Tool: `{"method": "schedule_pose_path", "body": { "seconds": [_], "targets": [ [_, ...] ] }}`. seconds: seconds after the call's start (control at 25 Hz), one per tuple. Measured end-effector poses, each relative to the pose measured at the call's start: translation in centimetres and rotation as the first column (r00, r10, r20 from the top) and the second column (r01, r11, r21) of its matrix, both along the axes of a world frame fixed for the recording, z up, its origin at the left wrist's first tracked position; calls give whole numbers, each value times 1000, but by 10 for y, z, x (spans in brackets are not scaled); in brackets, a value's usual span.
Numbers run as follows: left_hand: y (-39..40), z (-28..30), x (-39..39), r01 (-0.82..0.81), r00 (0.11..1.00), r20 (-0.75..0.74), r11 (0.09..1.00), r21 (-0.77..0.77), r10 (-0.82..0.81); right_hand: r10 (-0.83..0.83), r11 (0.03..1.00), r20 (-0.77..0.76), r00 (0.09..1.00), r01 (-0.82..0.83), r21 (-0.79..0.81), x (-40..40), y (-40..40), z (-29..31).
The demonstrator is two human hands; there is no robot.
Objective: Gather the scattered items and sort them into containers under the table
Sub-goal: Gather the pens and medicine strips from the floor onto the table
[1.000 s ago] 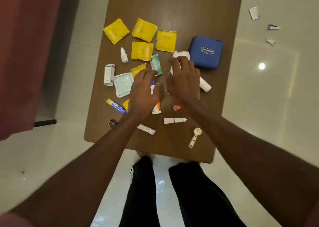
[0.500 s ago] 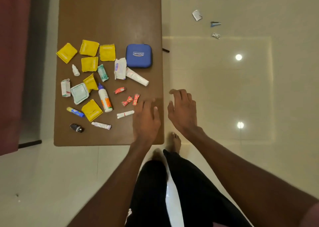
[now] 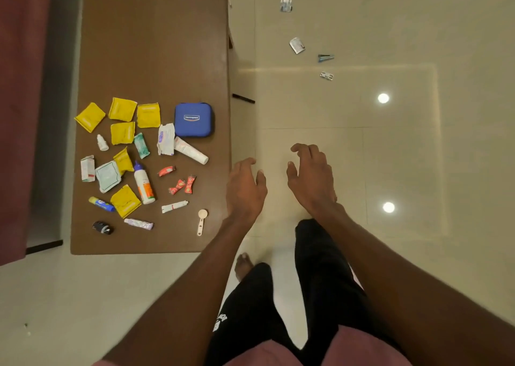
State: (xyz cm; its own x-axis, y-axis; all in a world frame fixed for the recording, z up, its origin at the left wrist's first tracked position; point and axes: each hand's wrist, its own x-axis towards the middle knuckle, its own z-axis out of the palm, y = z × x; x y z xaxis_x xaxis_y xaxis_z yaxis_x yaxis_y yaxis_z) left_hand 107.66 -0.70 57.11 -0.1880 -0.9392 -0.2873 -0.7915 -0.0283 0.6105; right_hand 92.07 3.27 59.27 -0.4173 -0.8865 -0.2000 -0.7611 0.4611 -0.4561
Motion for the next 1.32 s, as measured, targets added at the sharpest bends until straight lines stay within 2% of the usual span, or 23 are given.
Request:
{"method": "schedule_pose_path", "body": {
  "seconds": [0.36,0.52,0.72,0.88,1.0,1.12,1.24,1.32],
  "targets": [
    [-106,-75,-137,-274,961,68,956,104,268,299,953,-7,954,-298,49,-154,-147,-70],
    [-183,-96,-170,-328,944,91,932,156,317,353,933,16,936,-353,65,-196,-226,-89],
    [-298,-176,-192,-334,939,167,913,235,300,319,943,84,944,-325,73,-241,-346,-140],
    [-382,-280,-211,-370,915,269,889,268,300,191,979,107,976,-198,55,-280,-447,-235],
    [-420,-369,-211,-411,893,324,860,302,313,72,990,90,993,-82,119,-306,-510,-330],
    [-446,-468,-220,-474,861,365,819,324,354,73,985,31,997,-77,156,-334,-558,-439],
    [-468,-555,-232,-574,793,410,779,253,452,129,975,-27,991,-122,188,-359,-596,-538],
    [-479,-592,-234,-603,765,415,775,190,493,182,961,-80,980,-160,226,-369,-618,-586]
  ]
}}
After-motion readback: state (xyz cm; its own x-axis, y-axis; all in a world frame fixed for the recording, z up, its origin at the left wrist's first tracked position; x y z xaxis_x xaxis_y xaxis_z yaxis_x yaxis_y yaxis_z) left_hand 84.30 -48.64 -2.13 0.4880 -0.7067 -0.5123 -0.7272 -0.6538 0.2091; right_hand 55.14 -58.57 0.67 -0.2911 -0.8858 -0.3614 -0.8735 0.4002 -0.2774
